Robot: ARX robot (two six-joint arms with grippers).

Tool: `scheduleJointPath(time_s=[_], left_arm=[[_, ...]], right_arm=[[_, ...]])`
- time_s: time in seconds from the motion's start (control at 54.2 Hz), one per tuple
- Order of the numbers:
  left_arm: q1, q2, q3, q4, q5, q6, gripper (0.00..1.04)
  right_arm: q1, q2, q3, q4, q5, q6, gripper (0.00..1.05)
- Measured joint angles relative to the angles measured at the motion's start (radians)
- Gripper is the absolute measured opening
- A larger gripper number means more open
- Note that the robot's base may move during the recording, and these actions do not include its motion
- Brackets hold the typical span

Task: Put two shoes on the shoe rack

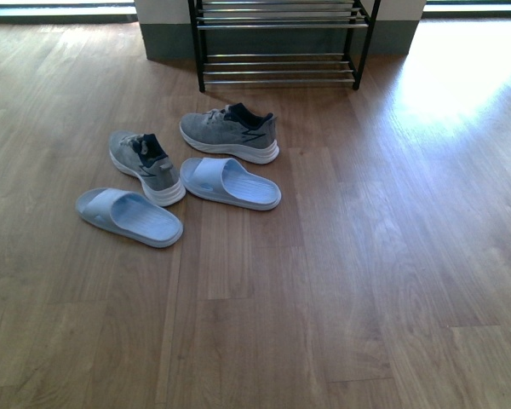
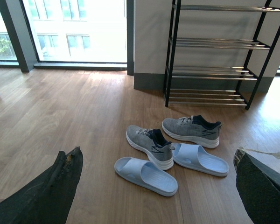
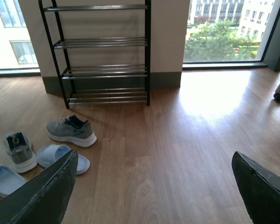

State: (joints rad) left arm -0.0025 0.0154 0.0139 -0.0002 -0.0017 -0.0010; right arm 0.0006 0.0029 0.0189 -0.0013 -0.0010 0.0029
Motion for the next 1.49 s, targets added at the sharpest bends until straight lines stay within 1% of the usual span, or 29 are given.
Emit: scheduleJointPath(time_s=[1.366, 1.384, 1.421, 1.439, 1.458, 1.495], left_arm=[[-0.001, 0.002, 0.001, -0.002, -0.006, -0.005, 0.95], [-0.018, 0.027, 0.021, -0.064, -0.077, -0.058, 0.95], [-0.061, 0.135, 0.094, -0.244, -0.202, -0.200, 0.95], [-0.063, 0.170, 0.110, -0.280, -0.229, -0.242, 0.95], [-0.062, 0.246, 0.130, -0.330, -0.244, -0.339, 0.95], [-0.056, 0.331, 0.137, -0.330, -0.225, -0.447, 0.95]], right_arm=[[0.000, 0.001, 0.000, 0.000, -0.001, 0.000, 0.96], [0.000, 0.001, 0.000, 0.000, 0.000, 0.000, 0.96], [0.000, 0.001, 0.000, 0.000, 0.002, 0.000, 0.96], [0.000, 0.001, 0.000, 0.000, 0.001, 0.000, 0.96], [0.000, 0.001, 0.000, 0.000, 0.000, 0.000, 0.96], [0.000, 0.001, 0.000, 0.000, 0.000, 0.000, 0.96]])
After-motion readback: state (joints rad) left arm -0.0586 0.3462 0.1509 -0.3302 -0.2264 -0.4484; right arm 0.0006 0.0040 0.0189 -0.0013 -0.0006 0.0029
